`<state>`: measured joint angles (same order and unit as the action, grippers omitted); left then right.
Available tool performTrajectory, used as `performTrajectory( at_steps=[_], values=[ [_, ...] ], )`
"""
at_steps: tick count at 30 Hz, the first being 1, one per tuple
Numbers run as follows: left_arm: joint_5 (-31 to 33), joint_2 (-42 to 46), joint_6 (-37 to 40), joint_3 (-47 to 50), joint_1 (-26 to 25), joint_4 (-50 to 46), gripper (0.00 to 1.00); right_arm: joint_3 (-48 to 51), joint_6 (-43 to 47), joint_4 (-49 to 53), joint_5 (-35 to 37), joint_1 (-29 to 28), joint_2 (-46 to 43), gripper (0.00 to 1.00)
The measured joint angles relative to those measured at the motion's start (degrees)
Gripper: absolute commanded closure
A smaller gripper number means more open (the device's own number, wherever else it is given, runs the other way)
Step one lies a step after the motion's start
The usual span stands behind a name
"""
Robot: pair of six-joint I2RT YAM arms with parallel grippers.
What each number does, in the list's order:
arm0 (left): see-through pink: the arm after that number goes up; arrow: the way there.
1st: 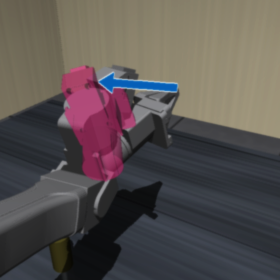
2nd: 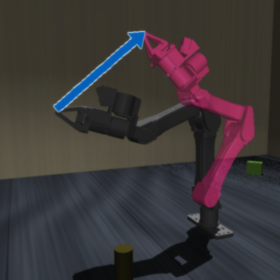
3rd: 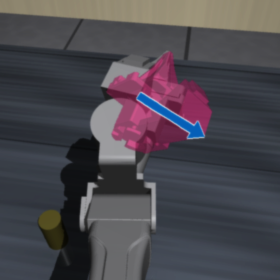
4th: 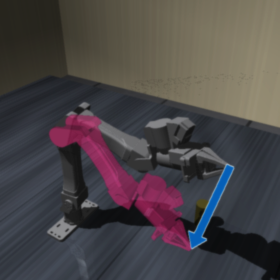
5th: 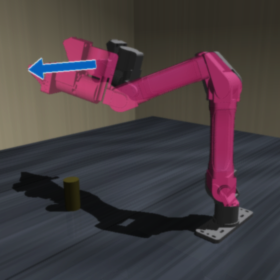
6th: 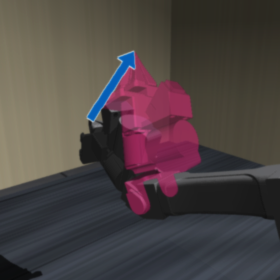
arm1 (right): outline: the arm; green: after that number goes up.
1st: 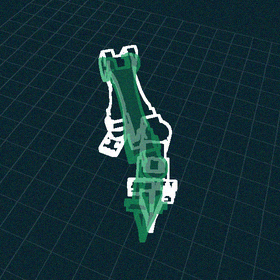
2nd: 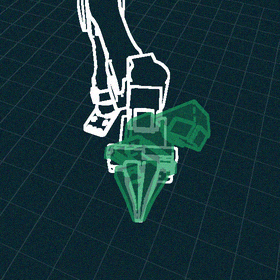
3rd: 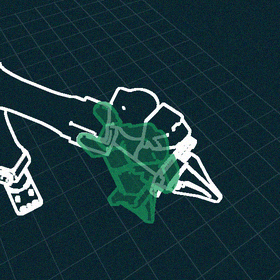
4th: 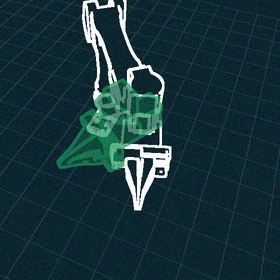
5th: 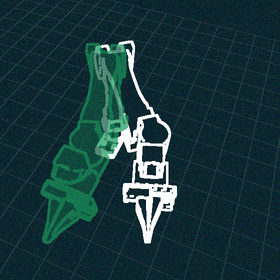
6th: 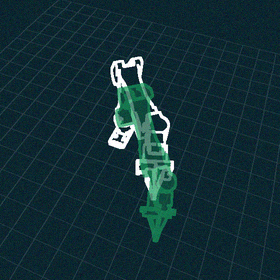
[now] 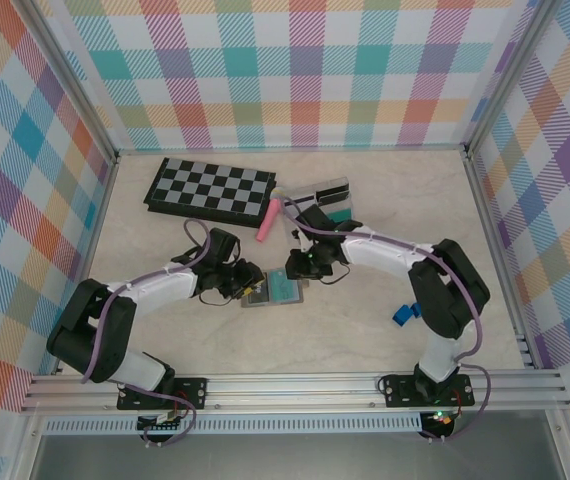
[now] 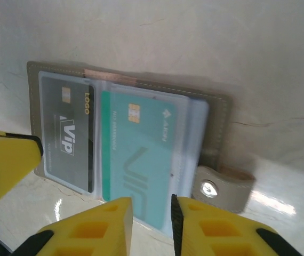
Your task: Take the credit cards out of the card holder
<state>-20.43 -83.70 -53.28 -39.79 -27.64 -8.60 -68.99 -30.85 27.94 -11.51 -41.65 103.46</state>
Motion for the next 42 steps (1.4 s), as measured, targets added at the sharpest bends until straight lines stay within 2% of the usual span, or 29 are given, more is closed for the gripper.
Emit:
performTrajectory(
  at_steps=[10,20,42],
  values=[
    [-3.39,-0.72,-1.18,0.22,-0.17,5.07,0.79,-4.46,-0.50,2.60,-0.11,-0.20,6.93,0.78],
    [-4.68,-5.86,-1.16,-1.57,-1.11,6.01,0.79,-4.74,-1.31,3.43,-0.13,-0.20,8.37,0.79],
    [-5.38,-8.85,0.85,-3.23,-1.11,5.68,0.79,-6.19,-1.31,5.14,-0.13,-0.09,9.51,0.81]
  ],
)
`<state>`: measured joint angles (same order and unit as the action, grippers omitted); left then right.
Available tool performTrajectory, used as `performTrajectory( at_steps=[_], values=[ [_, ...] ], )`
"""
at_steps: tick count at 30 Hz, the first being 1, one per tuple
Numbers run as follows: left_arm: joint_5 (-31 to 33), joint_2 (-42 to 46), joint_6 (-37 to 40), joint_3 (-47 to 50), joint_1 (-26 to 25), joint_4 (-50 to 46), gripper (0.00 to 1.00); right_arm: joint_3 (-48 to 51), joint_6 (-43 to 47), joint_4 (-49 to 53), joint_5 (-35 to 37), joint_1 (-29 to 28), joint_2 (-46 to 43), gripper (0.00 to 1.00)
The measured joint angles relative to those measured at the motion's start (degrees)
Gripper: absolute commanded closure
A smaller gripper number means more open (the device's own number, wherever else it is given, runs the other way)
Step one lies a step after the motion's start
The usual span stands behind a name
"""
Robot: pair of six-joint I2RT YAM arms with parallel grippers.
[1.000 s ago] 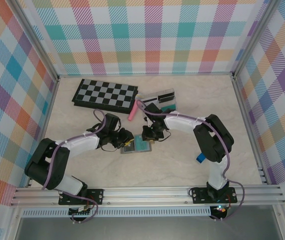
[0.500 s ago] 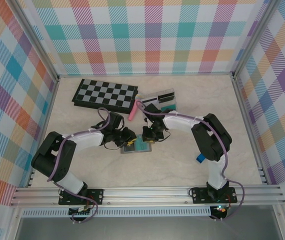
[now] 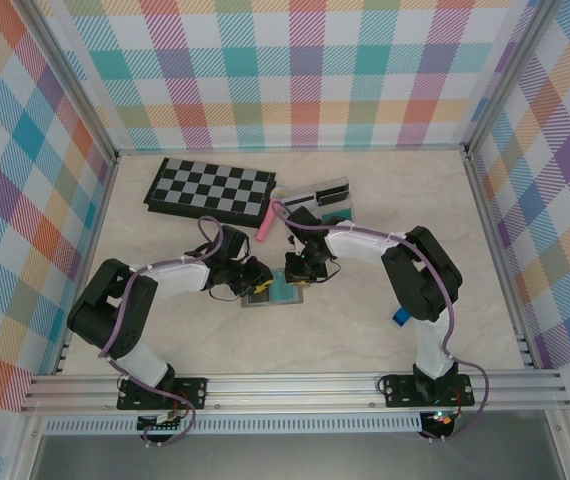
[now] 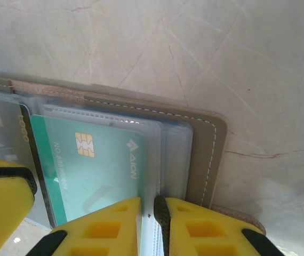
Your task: Take the credit cards out of the card holder
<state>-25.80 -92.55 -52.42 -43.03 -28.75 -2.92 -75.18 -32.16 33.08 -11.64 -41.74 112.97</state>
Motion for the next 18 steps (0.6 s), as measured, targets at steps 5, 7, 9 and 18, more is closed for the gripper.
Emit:
performTrajectory(
  at_steps=[5,7,9,18],
  values=[
    [-0.33,-0.04,1.92,0.00,0.00,-0.35,0.77,-0.07,0.00,0.07,0.00,0.00,0.09,0.81],
    [-0.61,-0.28,2.69,0.00,0.00,-0.35,0.77,-0.17,0.00,0.22,0.00,0.02,0.13,0.82],
    [-1.07,-0.79,3.37,-0.02,0.00,-0.31,0.77,-0.20,0.02,0.26,-0.02,0.00,0.15,0.82],
    [-3.65,-3.02,5.60,-0.59,0.11,0.35,0.80,-0.22,0.04,0.37,0.00,0.02,0.15,0.82]
  ],
)
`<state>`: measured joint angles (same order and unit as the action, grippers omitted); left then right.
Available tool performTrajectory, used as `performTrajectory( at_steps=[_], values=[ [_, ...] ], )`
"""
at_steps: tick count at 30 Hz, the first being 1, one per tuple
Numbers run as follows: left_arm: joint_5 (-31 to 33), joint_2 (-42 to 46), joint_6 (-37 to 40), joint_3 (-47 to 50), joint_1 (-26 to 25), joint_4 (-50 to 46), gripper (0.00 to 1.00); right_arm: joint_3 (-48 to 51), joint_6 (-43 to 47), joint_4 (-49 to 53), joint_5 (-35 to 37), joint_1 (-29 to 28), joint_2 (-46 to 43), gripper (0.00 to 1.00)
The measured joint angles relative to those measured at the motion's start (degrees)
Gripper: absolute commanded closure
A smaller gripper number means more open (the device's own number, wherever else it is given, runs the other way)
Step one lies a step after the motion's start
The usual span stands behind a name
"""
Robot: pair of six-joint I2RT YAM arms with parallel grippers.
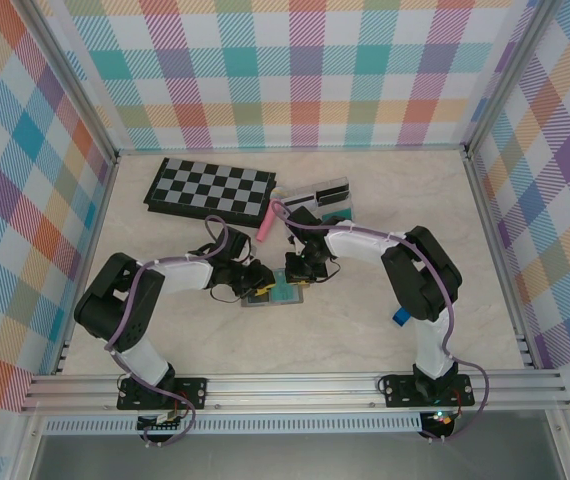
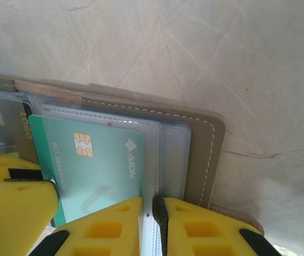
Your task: Take the credit cards out of the card holder
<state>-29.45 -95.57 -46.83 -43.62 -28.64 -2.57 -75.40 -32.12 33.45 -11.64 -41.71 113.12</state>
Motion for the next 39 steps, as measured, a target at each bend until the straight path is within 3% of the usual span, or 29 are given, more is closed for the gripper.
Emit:
performTrajectory(
  at_steps=[16,39],
  values=[
    [-2.73,-0.59,0.26,0.39,0.94,2.69,0.91,-0.22,0.02,0.28,-0.48,0.31,0.35,0.83],
    [-3.06,3.30,1.95,2.25,1.86,2.69,0.94,-0.81,0.02,1.09,-0.24,0.48,0.72,0.85]
  ],
)
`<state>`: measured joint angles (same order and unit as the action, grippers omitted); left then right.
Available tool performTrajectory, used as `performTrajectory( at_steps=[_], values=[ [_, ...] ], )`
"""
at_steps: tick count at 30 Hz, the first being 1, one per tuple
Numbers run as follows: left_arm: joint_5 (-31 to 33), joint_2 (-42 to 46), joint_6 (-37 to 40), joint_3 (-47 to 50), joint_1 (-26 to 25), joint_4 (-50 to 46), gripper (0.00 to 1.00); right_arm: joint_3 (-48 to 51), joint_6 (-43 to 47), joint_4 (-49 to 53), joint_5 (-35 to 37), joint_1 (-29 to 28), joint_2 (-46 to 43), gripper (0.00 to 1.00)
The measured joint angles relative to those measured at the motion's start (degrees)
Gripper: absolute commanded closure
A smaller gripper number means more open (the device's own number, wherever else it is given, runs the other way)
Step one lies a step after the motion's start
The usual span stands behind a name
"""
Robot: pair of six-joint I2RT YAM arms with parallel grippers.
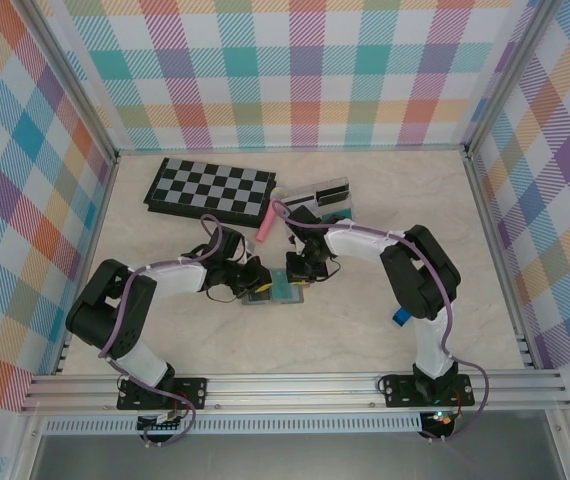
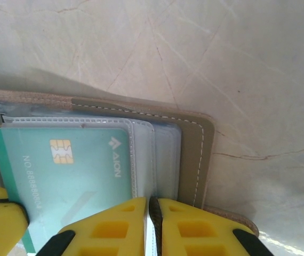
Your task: Take the credit cards out of the card holder
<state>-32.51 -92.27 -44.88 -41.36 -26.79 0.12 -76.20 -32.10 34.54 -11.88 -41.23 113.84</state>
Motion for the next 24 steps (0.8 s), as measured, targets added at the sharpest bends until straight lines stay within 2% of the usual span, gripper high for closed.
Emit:
performTrajectory(
  at_steps=[12,24],
  values=[
    [-0.04,-1.16,-0.07,0.00,0.00,0.28,0.95,2.27,1.49,-2.82,-0.68,-1.22,-3.32,0.85],
    [-0.52,-2.08,0.87,0.00,0.17,0.37,0.94,-0.11,1.46,-0.92,-1.55,-1.53,0.20,0.86]
  ],
)
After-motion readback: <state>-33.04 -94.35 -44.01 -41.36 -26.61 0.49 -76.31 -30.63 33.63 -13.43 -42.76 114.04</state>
